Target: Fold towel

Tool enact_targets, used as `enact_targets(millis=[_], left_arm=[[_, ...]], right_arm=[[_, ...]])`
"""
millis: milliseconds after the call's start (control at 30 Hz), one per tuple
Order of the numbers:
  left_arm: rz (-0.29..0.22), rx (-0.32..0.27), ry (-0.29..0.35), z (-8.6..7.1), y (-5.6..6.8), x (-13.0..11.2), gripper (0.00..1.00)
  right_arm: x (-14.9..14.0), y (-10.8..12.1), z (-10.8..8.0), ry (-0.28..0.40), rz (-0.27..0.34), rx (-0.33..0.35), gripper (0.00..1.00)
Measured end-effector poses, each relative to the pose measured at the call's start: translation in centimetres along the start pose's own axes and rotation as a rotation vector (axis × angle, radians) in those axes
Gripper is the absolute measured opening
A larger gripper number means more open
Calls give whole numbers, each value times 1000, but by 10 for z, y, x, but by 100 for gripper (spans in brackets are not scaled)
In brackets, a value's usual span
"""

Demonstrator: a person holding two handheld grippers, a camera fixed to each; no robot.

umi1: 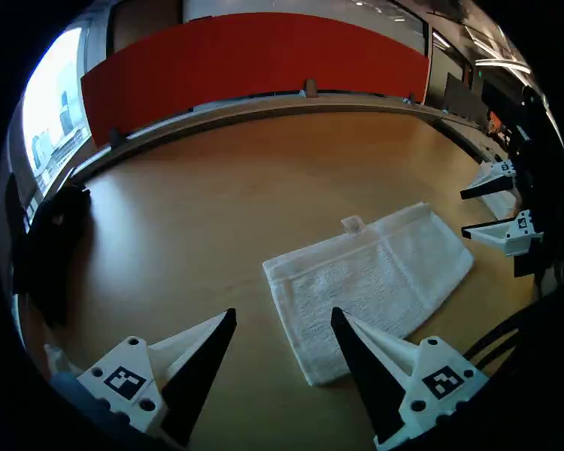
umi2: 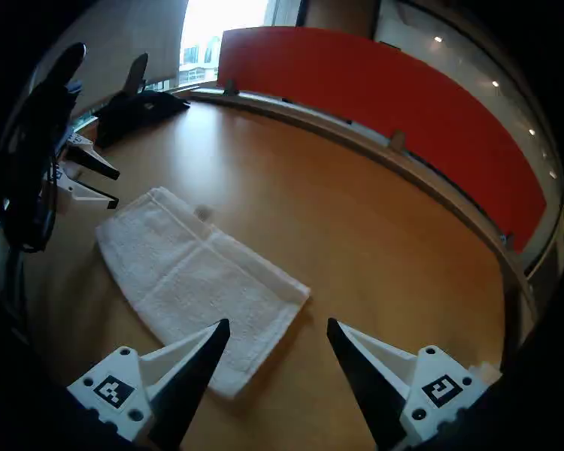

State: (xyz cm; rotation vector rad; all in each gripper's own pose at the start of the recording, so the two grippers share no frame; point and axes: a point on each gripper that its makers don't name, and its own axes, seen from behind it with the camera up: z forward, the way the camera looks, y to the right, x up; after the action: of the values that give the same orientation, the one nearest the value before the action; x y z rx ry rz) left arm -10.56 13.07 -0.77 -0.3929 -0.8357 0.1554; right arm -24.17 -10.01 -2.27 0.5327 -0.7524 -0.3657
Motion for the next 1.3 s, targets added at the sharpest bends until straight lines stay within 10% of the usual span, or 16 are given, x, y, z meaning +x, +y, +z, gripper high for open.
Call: enact_targets(millis=[1300], left_arm=[[-136, 84, -7, -48, -12, -48, 94]], right_arm=[[-23, -28, -8, -15, -24, 79, 100]])
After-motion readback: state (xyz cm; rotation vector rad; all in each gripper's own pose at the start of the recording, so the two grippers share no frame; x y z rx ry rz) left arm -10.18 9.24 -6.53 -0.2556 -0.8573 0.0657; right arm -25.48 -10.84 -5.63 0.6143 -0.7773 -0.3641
